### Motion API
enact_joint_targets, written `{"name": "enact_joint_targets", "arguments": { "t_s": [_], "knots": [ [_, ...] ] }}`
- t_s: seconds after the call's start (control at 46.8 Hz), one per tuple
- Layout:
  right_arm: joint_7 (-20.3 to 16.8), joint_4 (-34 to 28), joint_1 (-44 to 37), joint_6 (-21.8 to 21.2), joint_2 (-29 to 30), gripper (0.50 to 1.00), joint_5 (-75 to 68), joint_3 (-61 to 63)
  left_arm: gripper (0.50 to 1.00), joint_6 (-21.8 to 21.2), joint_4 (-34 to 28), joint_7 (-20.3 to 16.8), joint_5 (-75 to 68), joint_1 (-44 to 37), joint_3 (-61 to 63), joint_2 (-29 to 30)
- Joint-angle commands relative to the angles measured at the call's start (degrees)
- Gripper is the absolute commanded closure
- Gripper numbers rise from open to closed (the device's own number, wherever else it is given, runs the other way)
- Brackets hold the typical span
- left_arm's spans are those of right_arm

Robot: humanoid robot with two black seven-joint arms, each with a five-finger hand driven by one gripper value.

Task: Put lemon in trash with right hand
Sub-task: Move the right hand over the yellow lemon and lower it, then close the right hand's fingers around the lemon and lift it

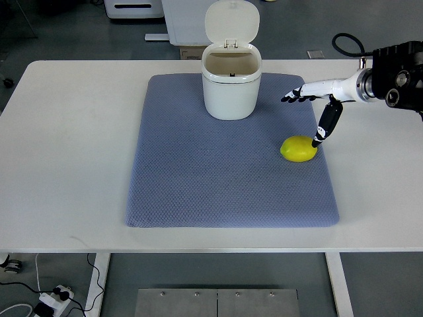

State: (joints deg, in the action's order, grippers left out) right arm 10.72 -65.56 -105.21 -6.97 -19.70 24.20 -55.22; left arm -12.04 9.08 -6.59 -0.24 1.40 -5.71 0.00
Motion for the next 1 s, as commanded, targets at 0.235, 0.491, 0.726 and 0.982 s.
{"name": "enact_joint_targets", "arguments": {
  "t_s": [0.235,0.491,0.726,0.982],
  "knots": [
    [0.0,-0.6,0.8,0.0,1.8,0.500,0.1,-1.3,0.500,0.0,0.1,0.0,0.0,0.0,0.0,0.0],
    [0.1,-0.4,2.7,2.0,2.7,0.502,0.1,-1.3,0.500,0.0,0.0,0.0,0.1,0.0,0.0,0.0],
    [0.3,0.1,5.4,5.4,3.4,0.519,0.3,-1.1,0.500,0.0,0.0,0.0,0.1,0.0,0.0,0.0],
    [0.4,1.0,6.1,5.5,3.6,0.597,0.9,-1.2,0.500,0.0,0.0,0.0,0.0,0.0,0.0,0.0]
  ]
}}
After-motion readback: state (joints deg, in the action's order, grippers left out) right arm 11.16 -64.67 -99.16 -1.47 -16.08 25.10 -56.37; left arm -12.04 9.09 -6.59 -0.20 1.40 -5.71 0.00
